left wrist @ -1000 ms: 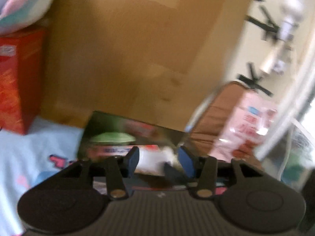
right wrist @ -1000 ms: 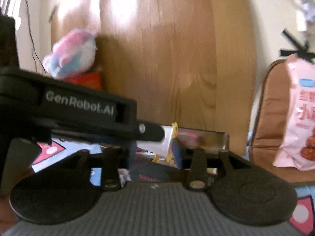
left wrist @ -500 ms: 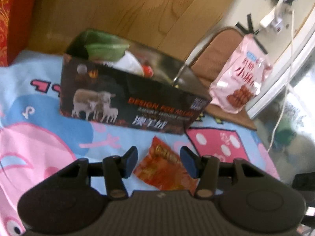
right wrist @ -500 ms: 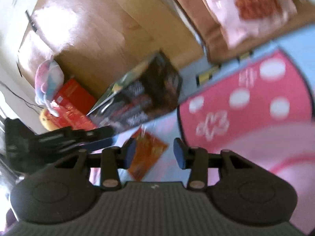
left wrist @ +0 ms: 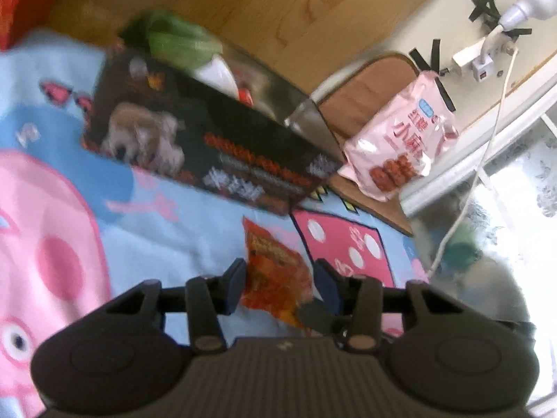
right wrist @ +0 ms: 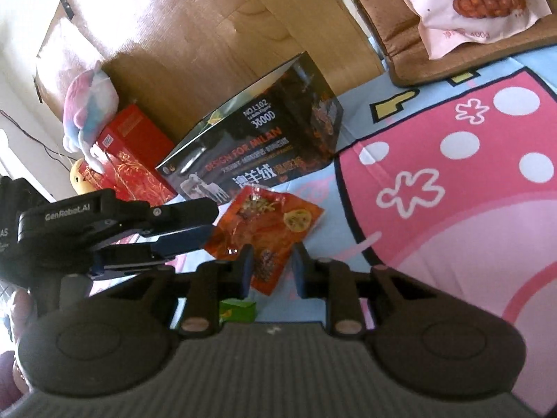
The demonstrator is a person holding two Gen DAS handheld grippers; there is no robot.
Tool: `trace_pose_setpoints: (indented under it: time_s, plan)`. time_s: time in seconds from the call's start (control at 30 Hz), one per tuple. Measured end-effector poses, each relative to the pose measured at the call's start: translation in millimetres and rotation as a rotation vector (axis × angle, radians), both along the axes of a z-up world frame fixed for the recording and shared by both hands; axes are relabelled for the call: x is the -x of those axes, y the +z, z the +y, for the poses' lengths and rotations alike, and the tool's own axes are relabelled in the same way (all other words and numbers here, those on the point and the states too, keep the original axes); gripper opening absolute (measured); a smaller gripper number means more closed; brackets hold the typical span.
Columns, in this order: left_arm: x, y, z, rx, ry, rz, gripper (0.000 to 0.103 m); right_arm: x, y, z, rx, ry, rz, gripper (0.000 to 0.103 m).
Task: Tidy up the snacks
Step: 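Grasp the orange spicy snack bag with the right gripper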
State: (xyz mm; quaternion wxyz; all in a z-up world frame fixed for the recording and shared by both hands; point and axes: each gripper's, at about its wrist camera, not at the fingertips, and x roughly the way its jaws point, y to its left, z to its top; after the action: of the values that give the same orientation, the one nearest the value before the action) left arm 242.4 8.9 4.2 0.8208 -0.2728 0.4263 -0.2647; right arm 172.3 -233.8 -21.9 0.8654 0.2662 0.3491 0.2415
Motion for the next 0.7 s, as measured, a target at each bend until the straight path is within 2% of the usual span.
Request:
trace_pose_setpoints:
  time_s: [0.07,0.17,0.27,0.37,0.4,0.47,0.53,0.63,0.7]
  plan:
    - [2,-5,-7,-0.036,0.003,0.005,0.042,3,3,1,0.020,0.004,-0.017,0.030]
    - [5,-4,-11,-0.049,0.007,-0.012,0.041,6,7,9,0.075,0.008,-0.047,0.031]
    - [8,-3,-13,-0.069,0.004,-0.010,0.035,7,9,14,0.122,0.008,-0.070,0.031]
    - [10,-5,-9,-0.059,0.014,0.003,0.032,10,11,18,0.172,0.006,-0.098,0.033]
    - [11,-5,-6,-0.051,0.017,0.007,0.032,11,11,17,0.177,0.001,-0.103,0.038]
    - [12,-3,-2,-0.065,0.032,0.002,0.033,13,12,13,0.178,-0.017,-0.107,0.045]
    - [13,-1,2,-0.094,0.054,-0.010,0.042,18,14,10,0.211,-0.046,-0.124,0.051]
    - [11,-1,4,-0.094,0.057,-0.005,0.049,18,12,6,0.214,-0.062,-0.124,0.055]
    - [9,-4,-2,-0.093,0.034,0.006,0.050,16,12,9,0.230,-0.050,-0.127,0.057]
